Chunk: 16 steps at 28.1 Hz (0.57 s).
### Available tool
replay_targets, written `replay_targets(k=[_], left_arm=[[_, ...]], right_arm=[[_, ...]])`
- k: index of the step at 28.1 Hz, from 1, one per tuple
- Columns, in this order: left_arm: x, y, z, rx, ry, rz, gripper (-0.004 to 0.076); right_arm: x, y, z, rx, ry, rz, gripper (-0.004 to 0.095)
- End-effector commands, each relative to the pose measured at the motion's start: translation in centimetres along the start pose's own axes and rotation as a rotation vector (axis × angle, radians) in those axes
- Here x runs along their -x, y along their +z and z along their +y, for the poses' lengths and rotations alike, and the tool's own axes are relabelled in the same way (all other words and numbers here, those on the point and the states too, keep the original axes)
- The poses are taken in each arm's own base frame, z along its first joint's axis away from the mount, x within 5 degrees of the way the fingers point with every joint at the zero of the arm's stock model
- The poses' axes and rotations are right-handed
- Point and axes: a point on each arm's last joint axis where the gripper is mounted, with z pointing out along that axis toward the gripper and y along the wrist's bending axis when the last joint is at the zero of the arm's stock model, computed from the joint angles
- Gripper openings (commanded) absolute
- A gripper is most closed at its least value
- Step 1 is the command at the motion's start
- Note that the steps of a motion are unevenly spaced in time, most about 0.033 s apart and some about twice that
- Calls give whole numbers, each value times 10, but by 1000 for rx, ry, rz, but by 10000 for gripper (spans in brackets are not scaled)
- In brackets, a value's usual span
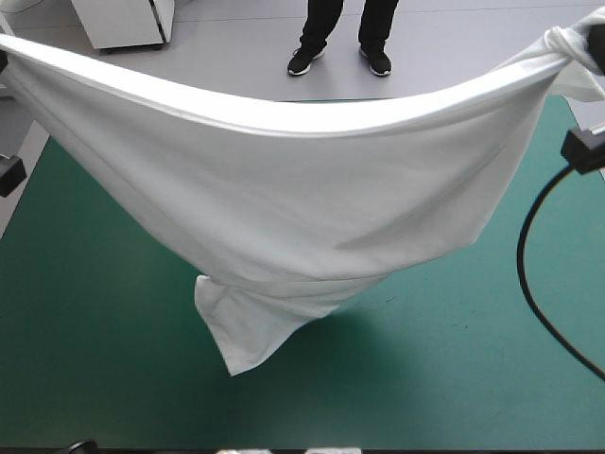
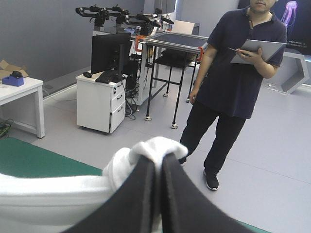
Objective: Fold the cloth
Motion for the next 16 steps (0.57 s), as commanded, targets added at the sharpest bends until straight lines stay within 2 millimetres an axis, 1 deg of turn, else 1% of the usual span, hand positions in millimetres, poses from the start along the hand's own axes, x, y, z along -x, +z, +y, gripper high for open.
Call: replay_targets(k=[1,5,8,10,12,14,15,16], left_arm=[[-7,4,-4,-16,-5,57,-9],[-17,21,-14,-35,-23,128,-9],[-22,29,-17,-18,-2,162,-9],[-25,42,-18,37,32,198,-9],[-27,59,-17,123,67,234,-9],[-29,82,-21,191,128,267,-8],[-32,106,-25,254,175,289,-8],[-33,116,-26,274,187,293,-8]], right_arm=[[4,-8,2,-10,-3,-55,-13],[-20,14,-1,38,17,59,-13],[-42,37,-6,23,8,160,-13],[-55,55,-13,-12,6,206,-13],[-65,76,-23,-63,-2,244,-13],[-74,100,-32,-101,-23,278,-13],[-82,120,-38,-121,-19,301,-13],[-89,134,-42,-133,-15,322,-13]])
